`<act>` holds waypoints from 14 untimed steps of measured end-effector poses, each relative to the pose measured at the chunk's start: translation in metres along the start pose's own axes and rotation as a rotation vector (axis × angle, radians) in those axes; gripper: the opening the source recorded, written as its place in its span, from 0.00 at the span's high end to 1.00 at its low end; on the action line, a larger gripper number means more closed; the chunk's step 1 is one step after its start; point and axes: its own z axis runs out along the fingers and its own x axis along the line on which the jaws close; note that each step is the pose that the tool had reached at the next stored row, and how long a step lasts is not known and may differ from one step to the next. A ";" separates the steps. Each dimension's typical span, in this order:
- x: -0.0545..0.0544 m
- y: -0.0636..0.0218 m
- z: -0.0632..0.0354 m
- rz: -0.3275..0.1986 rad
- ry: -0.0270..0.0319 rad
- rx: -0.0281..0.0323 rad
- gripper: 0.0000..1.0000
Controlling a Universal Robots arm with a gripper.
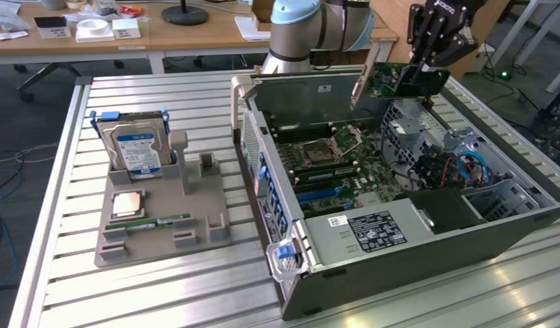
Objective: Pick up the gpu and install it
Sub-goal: 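Insert the gpu into the slot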
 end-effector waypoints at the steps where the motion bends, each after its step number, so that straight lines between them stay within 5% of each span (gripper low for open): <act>1: 0.000 0.0000 0.0000 0.000 0.0000 0.0000 0.74; 7: 0.000 0.0008 0.0004 0.000 -0.0003 0.0011 0.74; 14: 0.000 0.0067 0.0033 -0.002 -0.0008 0.0136 0.74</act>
